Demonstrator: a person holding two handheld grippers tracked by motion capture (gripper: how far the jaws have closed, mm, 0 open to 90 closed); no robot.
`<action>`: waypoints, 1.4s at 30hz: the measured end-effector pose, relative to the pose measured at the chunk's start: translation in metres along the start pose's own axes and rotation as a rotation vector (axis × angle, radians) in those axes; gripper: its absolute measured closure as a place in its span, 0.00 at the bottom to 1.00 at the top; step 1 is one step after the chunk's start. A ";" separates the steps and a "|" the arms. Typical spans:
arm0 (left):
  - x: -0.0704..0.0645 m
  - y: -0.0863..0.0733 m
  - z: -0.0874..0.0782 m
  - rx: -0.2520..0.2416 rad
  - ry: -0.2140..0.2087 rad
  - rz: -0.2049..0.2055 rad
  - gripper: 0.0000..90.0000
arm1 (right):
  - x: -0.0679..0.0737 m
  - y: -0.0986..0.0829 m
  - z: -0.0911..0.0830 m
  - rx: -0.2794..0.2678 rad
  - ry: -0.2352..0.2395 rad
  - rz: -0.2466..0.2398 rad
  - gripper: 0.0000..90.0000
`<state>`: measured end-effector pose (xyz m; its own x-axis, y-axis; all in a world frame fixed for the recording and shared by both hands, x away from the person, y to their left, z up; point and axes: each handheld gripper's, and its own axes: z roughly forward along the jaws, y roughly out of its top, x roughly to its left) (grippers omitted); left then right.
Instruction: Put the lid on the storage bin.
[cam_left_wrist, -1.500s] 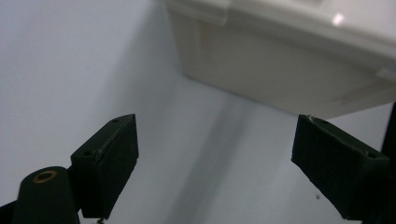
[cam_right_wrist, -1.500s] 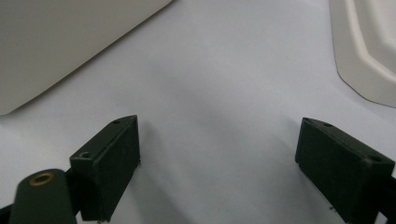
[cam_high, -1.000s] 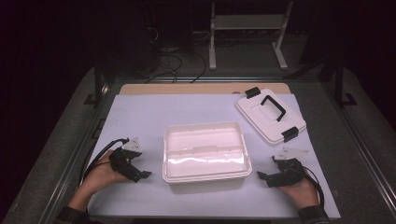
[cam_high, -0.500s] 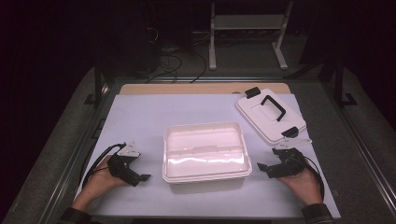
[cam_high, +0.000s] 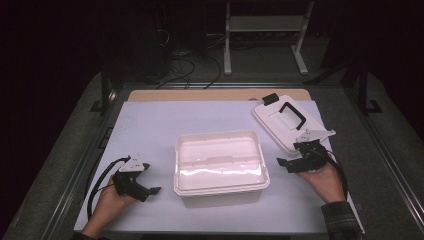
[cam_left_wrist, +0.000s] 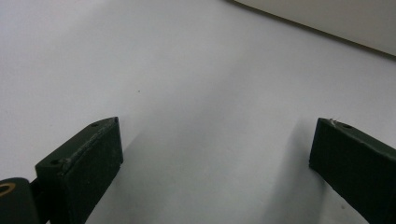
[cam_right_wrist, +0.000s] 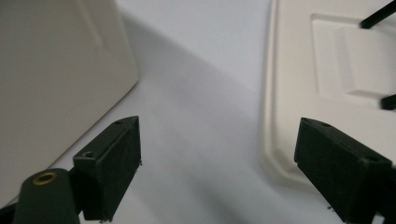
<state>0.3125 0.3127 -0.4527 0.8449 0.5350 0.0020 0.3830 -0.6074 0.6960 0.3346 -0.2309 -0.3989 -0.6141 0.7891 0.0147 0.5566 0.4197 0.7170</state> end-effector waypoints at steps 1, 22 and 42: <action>0.000 0.000 0.000 -0.001 0.000 0.000 0.02 | -0.003 0.003 0.000 -0.001 0.001 0.012 0.16; 0.001 0.000 0.000 0.000 -0.004 -0.001 0.02 | -0.069 0.057 0.014 0.008 -0.058 0.049 0.19; 0.001 0.000 0.000 -0.001 -0.005 -0.004 0.02 | -0.140 0.090 0.059 0.124 -0.094 0.131 0.39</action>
<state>0.3130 0.3130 -0.4530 0.8452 0.5345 -0.0045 0.3859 -0.6044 0.6970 0.5037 -0.2777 -0.3772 -0.4798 0.8768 0.0332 0.6965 0.3576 0.6222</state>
